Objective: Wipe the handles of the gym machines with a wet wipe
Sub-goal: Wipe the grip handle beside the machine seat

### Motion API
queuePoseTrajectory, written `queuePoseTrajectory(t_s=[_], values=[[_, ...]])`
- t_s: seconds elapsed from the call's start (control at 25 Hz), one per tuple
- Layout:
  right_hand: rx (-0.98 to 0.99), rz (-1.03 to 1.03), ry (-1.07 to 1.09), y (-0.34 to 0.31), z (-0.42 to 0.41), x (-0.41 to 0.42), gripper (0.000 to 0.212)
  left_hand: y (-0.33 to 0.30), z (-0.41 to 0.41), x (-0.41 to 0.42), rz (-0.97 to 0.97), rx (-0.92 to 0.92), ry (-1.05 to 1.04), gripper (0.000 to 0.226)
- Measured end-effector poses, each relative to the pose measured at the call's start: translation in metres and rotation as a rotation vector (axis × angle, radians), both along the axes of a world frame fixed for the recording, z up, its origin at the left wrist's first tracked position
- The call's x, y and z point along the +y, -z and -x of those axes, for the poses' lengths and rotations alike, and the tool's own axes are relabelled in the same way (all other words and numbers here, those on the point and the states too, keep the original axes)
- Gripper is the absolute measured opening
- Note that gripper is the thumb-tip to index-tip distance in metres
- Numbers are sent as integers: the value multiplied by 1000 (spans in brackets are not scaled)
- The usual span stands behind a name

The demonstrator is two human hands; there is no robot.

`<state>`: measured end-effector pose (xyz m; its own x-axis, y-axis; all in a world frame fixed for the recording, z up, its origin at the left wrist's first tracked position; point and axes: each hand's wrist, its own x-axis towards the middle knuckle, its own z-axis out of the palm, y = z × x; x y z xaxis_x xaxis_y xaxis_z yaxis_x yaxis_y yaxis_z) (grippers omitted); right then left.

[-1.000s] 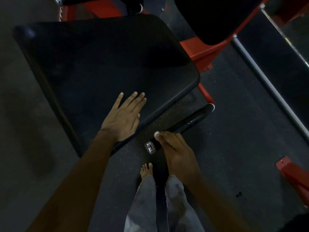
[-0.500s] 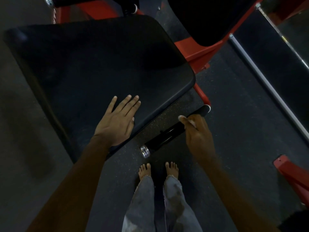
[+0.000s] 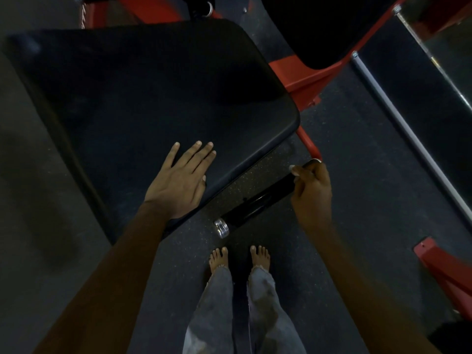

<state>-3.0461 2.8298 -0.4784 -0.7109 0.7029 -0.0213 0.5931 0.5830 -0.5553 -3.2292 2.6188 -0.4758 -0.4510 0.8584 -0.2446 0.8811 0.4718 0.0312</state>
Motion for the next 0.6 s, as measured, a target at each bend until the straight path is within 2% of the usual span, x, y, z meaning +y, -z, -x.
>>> queuePoseTrajectory(t_s=[0.16, 0.28, 0.44, 0.56, 0.6], values=[[-5, 20, -141, -13, -1, -36, 32, 0, 0, 1, 2, 6, 5, 60], [-15, 160, -183, -22, 0, -75, 25, 0, -1, 0, 1, 5, 5, 60], [-12, 105, -320, -19, 0, -111, 23, 0, -1, 0, 3, 0, 0, 60], [-81, 69, -554, -22, 4, -119, 58, -1, 0, 0, -5, -12, -4, 60], [-92, 62, -622, -29, 8, -122, 54, -1, 0, 0, -8, -13, -5, 60]])
